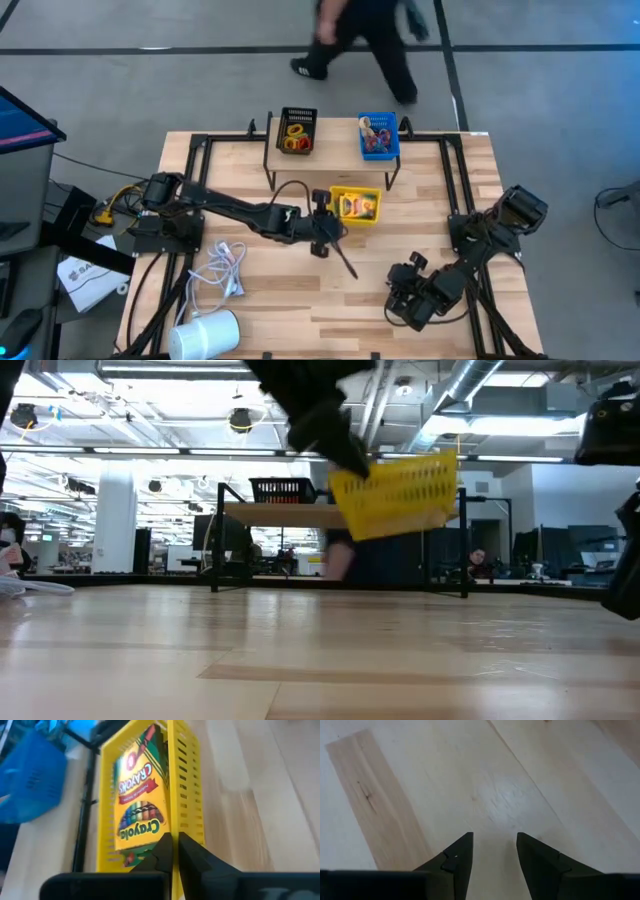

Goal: Pick & Place Office Desk Supplies
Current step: Put the yellow bin on top of the shelf

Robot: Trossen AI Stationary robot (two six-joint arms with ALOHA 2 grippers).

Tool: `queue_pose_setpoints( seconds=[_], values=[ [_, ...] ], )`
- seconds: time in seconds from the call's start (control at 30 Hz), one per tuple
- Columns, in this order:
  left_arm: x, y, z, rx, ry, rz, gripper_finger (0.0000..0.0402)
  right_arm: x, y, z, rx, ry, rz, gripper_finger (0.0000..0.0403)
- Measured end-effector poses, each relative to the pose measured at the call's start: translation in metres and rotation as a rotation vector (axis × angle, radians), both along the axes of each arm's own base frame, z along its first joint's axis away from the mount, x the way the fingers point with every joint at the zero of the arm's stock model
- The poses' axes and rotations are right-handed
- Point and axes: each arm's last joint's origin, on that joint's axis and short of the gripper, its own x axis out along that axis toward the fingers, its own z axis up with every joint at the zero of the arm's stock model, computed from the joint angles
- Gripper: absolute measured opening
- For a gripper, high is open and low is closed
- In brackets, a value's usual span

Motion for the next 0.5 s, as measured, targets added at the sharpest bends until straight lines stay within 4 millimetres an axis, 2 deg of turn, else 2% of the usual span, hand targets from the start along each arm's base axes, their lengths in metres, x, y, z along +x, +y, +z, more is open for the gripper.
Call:
queue_pose_setpoints(
  seconds=[0.27, 0.5],
  values=[
    [0.009, 0.0, 0.059, -0.072, -0.117, 0.156, 0.0002, -0.008, 0.005, 0.0, -0.017, -0.01, 0.009, 0.015],
    [0.005, 0.002, 0.098, -0.132, -0.209, 0.296, 0.0002, -0.013, 0.01, 0.0, -0.031, -0.027, 0.029, 0.015]
  ],
)
